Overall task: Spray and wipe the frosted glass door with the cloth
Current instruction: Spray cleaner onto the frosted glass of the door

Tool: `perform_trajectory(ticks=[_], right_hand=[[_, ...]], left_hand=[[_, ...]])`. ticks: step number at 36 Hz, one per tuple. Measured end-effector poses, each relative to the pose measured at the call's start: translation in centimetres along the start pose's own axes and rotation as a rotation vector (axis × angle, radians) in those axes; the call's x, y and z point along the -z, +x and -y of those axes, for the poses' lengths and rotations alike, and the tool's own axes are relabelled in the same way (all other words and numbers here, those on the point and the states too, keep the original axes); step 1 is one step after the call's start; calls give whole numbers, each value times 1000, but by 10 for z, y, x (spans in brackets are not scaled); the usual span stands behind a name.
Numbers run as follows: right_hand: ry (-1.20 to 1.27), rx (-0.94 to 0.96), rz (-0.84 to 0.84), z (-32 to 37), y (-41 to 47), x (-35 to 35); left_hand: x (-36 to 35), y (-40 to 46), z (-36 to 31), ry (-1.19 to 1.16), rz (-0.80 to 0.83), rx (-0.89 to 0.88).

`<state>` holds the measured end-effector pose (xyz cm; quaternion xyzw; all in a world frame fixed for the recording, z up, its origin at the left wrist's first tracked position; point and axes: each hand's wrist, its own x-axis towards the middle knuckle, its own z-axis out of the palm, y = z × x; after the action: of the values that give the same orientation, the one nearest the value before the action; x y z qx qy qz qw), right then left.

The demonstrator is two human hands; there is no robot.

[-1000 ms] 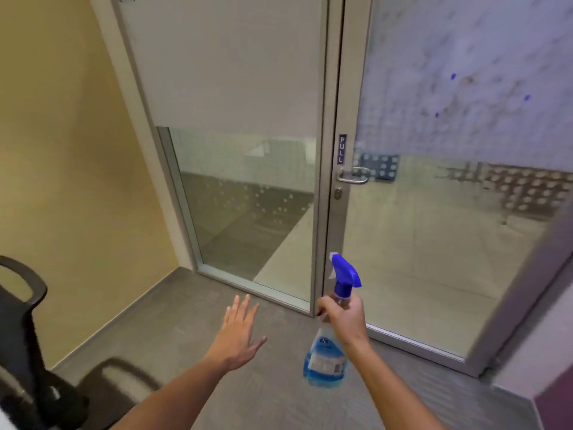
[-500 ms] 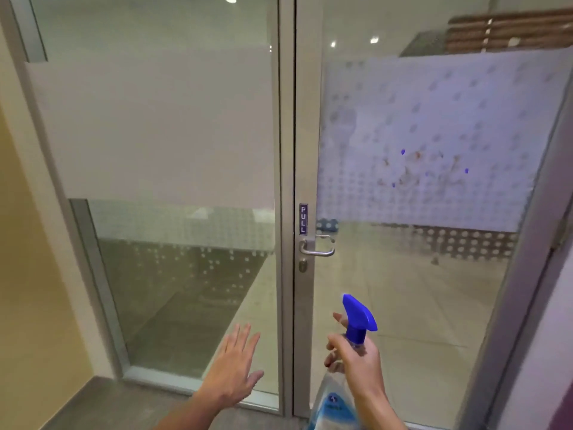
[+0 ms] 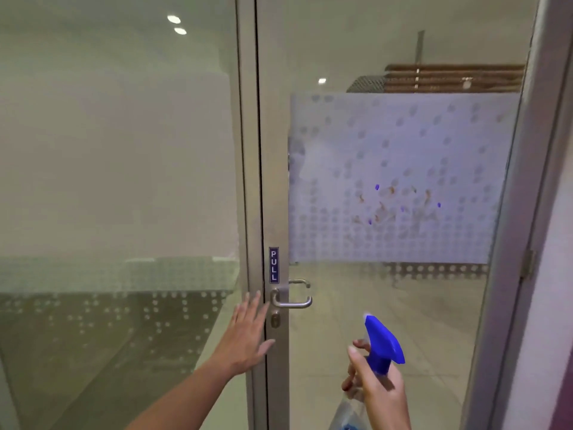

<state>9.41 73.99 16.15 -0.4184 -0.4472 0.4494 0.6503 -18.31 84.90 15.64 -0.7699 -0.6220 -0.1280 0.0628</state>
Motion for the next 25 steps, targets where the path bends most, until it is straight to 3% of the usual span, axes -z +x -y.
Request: perform_trajectory(ticks=[14,19,25], right_hand=[[-84,147,35,13,108,14],[-77,175,3,17,134,16],[-82,201,-66,19,157,8]], left_hand=[[24,157,-21,61,-51,-29],[35,201,-17,191,-90,-148],[53,250,-11,234,-339,-168]])
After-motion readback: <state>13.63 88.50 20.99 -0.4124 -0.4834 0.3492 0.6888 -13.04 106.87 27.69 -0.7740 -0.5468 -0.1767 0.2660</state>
